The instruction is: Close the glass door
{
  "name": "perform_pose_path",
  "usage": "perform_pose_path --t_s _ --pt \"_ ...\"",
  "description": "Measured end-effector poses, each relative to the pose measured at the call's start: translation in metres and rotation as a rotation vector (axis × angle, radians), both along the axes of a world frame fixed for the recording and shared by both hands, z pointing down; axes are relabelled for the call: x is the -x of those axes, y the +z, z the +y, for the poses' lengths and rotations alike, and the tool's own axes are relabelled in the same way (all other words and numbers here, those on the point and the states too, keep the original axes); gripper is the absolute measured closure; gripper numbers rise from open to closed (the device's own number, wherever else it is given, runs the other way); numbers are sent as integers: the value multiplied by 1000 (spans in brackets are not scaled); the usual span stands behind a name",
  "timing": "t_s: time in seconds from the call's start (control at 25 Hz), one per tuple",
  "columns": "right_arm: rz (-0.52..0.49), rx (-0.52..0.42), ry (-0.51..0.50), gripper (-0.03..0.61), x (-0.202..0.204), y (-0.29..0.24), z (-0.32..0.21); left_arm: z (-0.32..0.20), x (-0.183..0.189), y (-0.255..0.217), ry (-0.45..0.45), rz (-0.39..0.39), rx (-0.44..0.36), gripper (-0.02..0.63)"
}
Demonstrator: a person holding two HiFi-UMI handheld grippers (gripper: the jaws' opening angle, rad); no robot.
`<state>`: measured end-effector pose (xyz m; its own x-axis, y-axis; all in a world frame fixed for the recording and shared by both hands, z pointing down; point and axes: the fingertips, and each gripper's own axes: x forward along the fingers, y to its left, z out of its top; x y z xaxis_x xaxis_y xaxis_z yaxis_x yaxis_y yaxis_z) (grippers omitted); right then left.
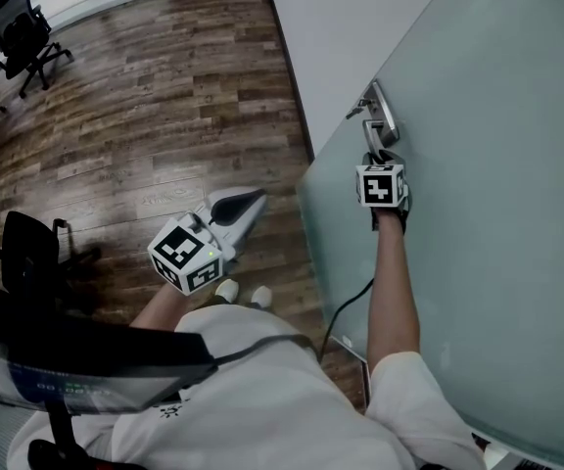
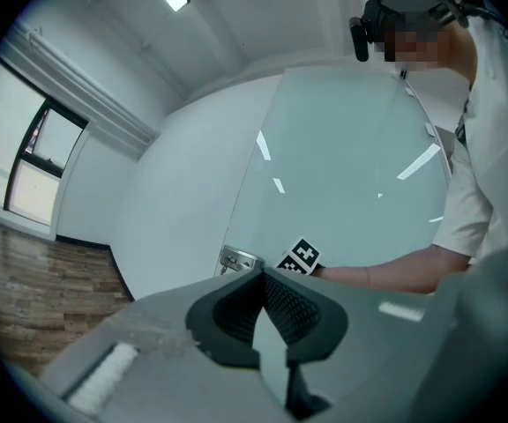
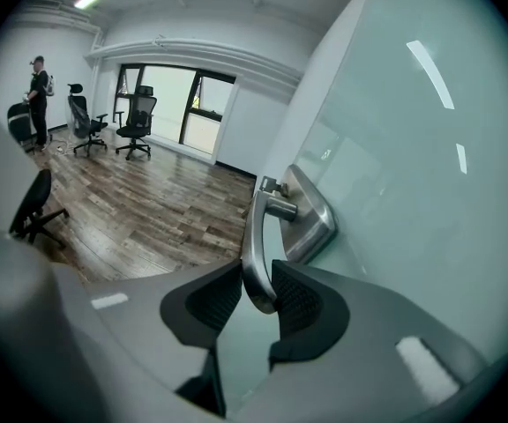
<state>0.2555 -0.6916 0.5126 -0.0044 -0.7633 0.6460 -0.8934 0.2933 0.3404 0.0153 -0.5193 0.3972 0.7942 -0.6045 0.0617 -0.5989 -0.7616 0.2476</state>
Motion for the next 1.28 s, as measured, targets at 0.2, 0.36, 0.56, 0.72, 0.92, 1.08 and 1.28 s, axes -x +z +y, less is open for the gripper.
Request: perform_pose_path --t_s 0.2,0.36,0.56,0.72,0.92,1.08,1.28 --pt "6 13 -9 479 1 -3 -2 1 7 0 -8 -2 11 609" --pt "-2 2 -31 481 6 2 0 7 12 8 -14 -8 16 609" --pt "-16 26 -35 482 13 5 12 15 20 7 -21 -10 4 609" --pt "-15 25 -49 479 25 6 12 10 28 4 -21 -9 -6 609" --pt "-28 32 -76 477 41 12 16 11 39 10 -21 -4 -1 609" --pt "-23 14 -98 476 49 20 24 17 40 20 -3 8 -1 609" --pt "-30 4 -129 472 59 28 43 30 43 27 20 21 -9 609"
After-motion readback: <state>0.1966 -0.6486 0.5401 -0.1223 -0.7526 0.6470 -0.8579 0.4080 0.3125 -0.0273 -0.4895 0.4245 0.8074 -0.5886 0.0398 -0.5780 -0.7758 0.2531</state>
